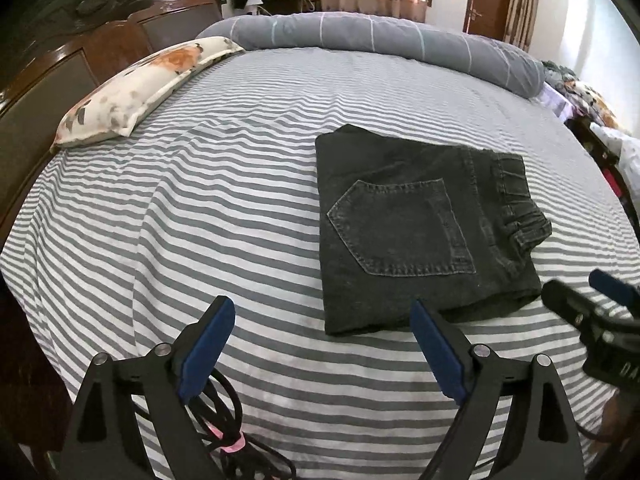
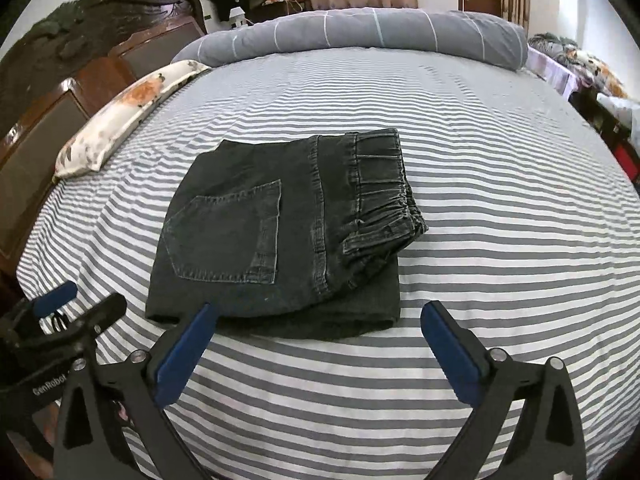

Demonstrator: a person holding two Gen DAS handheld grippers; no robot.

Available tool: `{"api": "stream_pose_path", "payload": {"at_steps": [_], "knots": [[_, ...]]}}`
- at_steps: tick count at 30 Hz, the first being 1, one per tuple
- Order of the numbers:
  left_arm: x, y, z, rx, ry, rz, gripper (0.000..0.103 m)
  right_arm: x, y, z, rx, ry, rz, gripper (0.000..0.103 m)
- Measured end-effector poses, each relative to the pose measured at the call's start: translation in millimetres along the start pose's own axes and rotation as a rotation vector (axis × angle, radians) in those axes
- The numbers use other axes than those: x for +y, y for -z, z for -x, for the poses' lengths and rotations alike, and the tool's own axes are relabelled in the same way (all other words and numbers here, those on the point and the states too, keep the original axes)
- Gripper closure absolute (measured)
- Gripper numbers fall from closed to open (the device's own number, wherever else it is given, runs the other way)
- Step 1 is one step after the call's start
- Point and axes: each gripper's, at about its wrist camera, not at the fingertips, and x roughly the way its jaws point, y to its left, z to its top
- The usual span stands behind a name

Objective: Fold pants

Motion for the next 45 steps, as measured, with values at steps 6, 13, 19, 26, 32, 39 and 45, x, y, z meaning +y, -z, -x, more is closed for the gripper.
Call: {"api": "stream_pose_path", "payload": {"at_steps": [6,13,19,26,32,39,45], "knots": [[3.4,0.0,5.9,-0.024,0.001,0.017,0.014,9.2,9.4,-0.9,0.012,0.022,0.02,0.001],[-1.7,2.6,11.7,-0.045,-0.006,-0.005,0.014,15.4,17.4,-0.2,0.023,0.032,0.029,0.001],[-0.5,3.2,13.3,-0.052,-0.007,-0.001,0.014,16.1,18.6,3.1,0.017,0.041,0.032,0.001],[-2.6,6.1,14.7,-0.055,-0.004,-0.011,0.014,18.7,19.6,5.2,0.015,0.048,0.037,0.001],[-5.0,6.2,16.7,-0.067,-0.001,-0.025,0.014,19.4,20.7,5.7,0.016,0.047,0.036,0.001],[-7.5,6.0,16.8,-0.077,-0.01,-0.035,0.014,19.0,23.3,4.8,0.026,0.048,0.033,0.001],[-7.6,6.5,16.9,-0.079,-0.019,-0.031,0.014,17.8,24.8,3.0,0.036,0.049,0.033,0.001]]}}
